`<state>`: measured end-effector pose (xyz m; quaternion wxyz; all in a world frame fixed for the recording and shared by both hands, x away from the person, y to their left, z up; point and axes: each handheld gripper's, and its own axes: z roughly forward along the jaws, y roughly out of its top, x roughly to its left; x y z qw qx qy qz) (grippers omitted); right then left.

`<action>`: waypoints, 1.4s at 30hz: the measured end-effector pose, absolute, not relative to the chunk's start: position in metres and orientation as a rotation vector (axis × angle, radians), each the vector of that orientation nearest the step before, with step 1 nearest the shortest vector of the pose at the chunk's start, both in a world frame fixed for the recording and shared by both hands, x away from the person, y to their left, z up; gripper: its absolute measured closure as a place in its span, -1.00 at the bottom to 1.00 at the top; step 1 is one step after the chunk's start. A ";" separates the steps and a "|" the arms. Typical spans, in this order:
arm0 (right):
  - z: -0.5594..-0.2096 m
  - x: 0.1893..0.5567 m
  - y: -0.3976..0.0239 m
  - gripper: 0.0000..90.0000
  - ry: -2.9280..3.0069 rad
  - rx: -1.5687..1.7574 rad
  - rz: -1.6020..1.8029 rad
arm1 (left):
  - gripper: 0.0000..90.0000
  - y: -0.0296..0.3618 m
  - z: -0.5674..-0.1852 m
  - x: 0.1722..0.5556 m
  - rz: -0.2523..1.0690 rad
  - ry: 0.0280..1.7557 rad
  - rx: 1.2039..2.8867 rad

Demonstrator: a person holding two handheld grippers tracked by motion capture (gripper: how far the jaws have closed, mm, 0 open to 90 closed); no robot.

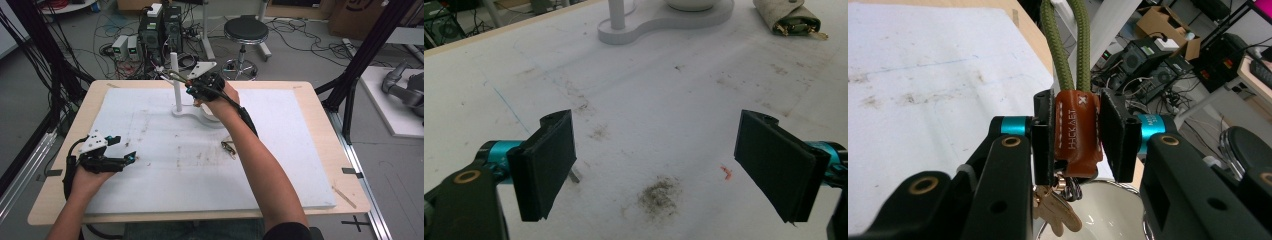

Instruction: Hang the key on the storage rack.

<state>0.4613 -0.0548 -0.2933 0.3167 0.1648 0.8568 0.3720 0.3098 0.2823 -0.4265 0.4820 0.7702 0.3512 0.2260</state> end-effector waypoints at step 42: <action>-0.299 0.400 -0.145 -0.22 2.167 0.598 1.121 | -0.63 0.279 -0.425 0.310 0.549 0.841 1.880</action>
